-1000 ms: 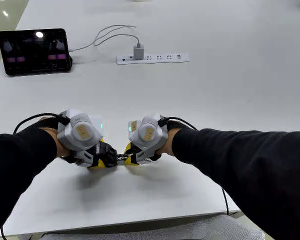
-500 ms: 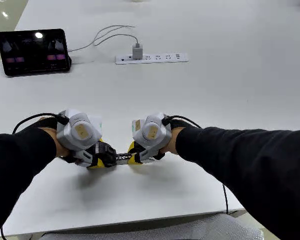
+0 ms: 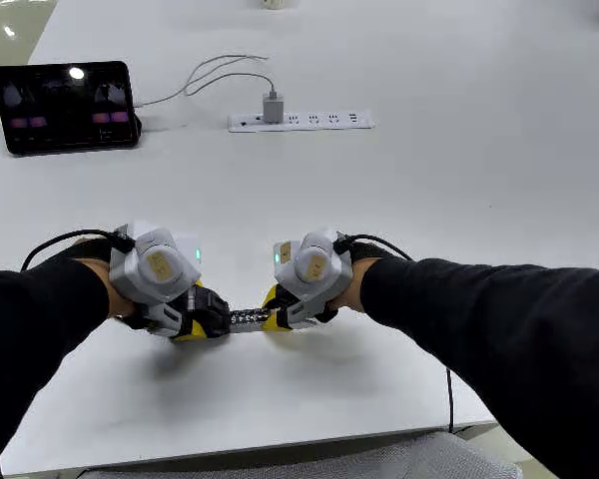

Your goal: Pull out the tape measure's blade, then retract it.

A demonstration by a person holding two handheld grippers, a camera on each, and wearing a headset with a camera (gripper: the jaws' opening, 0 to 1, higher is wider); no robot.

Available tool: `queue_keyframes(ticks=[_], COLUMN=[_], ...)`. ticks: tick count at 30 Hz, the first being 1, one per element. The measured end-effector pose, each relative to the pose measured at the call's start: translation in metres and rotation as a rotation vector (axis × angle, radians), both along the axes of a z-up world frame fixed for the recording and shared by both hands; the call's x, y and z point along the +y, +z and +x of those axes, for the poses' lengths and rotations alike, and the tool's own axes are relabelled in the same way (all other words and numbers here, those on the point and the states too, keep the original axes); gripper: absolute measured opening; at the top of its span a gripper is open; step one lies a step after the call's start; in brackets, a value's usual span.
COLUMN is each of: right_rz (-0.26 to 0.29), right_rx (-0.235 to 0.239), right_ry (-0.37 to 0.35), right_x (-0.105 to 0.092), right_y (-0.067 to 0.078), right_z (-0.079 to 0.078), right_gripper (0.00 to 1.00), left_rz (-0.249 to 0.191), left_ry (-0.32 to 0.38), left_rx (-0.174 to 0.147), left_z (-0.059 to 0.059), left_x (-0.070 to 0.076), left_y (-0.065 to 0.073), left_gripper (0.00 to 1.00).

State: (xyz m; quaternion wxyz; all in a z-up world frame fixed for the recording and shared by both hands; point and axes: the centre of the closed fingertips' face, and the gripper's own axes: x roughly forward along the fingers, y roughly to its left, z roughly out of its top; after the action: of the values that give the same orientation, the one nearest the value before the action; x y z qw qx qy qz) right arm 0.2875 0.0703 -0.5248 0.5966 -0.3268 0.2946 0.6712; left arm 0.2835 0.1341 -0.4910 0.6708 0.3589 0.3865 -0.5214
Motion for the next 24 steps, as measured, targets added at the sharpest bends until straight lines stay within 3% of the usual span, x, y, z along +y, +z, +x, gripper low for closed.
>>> queue_keyframes(ticks=[24], right_rz=[-0.020], right_rx=[-0.009], right_ry=[-0.002], right_x=[-0.032], right_y=[0.001], right_z=[0.004], right_gripper=[0.10], left_rz=[0.000], left_ry=[0.009], left_rx=[-0.004], left_z=[0.000], left_x=[0.000], left_y=[0.000], left_gripper=[0.32])
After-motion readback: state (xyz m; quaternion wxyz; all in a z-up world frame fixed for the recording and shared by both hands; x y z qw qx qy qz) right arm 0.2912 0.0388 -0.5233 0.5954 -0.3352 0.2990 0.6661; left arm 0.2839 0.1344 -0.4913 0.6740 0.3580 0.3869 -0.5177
